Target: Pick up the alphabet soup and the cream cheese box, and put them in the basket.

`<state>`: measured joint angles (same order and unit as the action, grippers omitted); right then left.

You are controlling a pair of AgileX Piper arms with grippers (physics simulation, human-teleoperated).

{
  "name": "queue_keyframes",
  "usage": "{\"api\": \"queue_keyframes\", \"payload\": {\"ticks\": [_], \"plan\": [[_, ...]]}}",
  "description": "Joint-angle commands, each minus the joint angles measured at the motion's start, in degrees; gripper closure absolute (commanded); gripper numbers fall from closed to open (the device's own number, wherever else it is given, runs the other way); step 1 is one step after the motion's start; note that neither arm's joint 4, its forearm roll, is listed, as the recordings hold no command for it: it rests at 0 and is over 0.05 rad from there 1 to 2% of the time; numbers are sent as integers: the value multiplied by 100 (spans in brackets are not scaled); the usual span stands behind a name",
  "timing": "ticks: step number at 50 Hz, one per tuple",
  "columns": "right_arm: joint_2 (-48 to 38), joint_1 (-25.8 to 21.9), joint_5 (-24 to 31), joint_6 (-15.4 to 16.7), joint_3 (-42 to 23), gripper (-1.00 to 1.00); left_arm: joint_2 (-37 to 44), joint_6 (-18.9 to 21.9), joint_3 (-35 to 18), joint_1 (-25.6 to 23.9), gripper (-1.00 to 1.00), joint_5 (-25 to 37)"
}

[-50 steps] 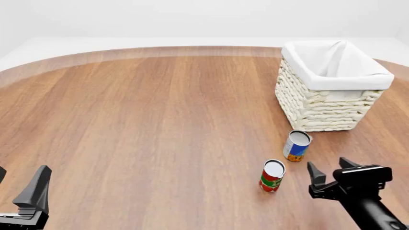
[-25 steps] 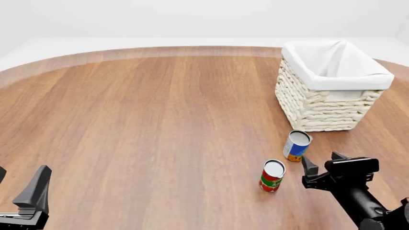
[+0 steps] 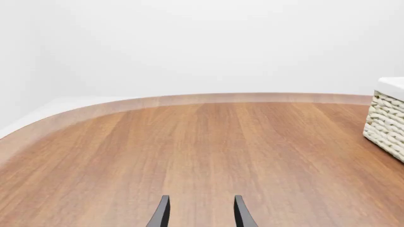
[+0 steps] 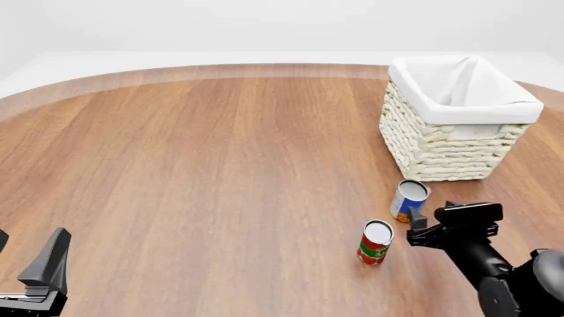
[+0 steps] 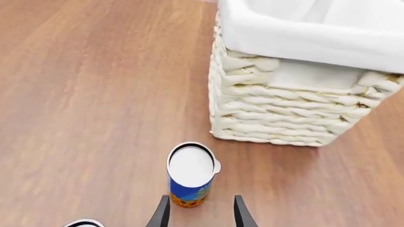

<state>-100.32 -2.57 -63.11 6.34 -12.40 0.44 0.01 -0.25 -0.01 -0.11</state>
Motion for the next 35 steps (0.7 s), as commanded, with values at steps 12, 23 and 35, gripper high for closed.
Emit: {"api": "queue_keyframes", "payload": {"ticks": [12,23,35], "plan": [[-489,-117,175,-69,-490,-100,0,-1,0,2,-100,0],[-703,-128,203,-106,-669,-100,0,1,0,1,-100,0],[-965,-155,177,-230,-765,-100,1,0,0,1,-100,0]]}}
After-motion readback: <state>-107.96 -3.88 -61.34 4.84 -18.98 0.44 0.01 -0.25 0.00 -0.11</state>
